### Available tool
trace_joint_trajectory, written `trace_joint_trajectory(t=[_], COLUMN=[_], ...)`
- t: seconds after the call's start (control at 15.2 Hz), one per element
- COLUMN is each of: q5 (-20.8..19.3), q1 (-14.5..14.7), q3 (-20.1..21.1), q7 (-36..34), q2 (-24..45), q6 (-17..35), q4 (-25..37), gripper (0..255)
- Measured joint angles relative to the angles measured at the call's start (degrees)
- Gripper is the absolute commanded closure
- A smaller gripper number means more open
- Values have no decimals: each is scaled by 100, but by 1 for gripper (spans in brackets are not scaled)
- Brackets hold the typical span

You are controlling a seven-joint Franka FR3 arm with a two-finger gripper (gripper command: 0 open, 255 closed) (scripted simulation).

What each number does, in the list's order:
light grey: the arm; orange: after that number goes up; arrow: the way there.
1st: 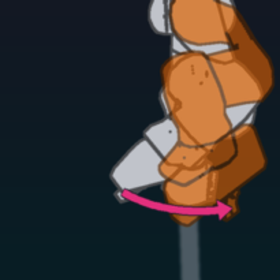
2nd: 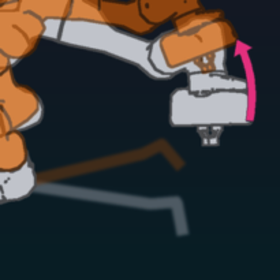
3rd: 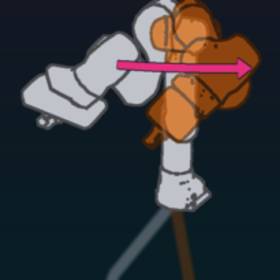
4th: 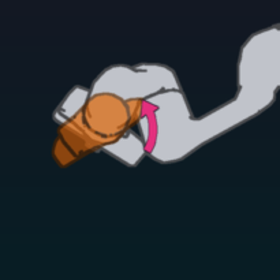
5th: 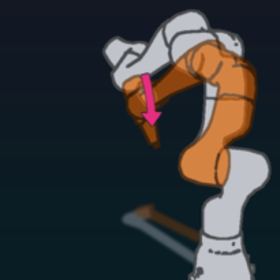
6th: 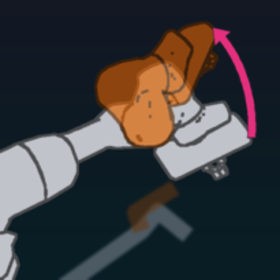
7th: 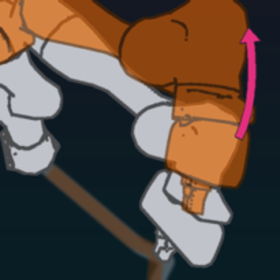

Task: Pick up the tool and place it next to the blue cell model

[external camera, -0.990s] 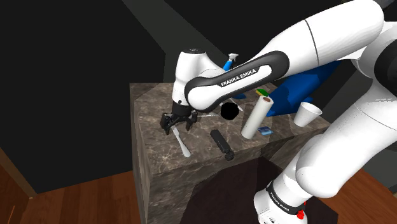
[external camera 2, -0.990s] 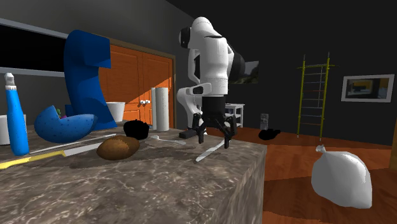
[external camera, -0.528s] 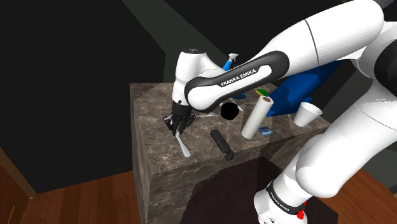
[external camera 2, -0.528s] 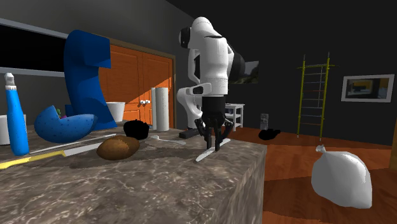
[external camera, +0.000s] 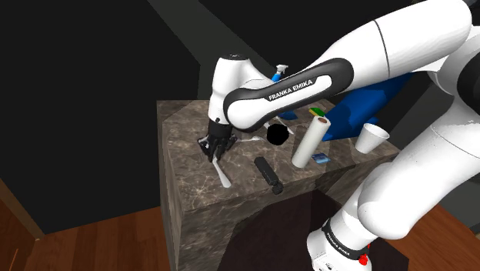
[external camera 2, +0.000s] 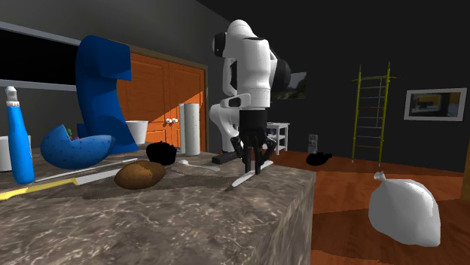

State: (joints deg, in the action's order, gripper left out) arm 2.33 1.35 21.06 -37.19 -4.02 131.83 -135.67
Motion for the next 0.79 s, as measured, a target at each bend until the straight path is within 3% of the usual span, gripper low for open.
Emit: trace_joint_trajectory(t=[0.79], q5=[187], q1=[12], q3=[-60], q7=[140], q2=[-533], q6=[-936], q4=[430], gripper=[255])
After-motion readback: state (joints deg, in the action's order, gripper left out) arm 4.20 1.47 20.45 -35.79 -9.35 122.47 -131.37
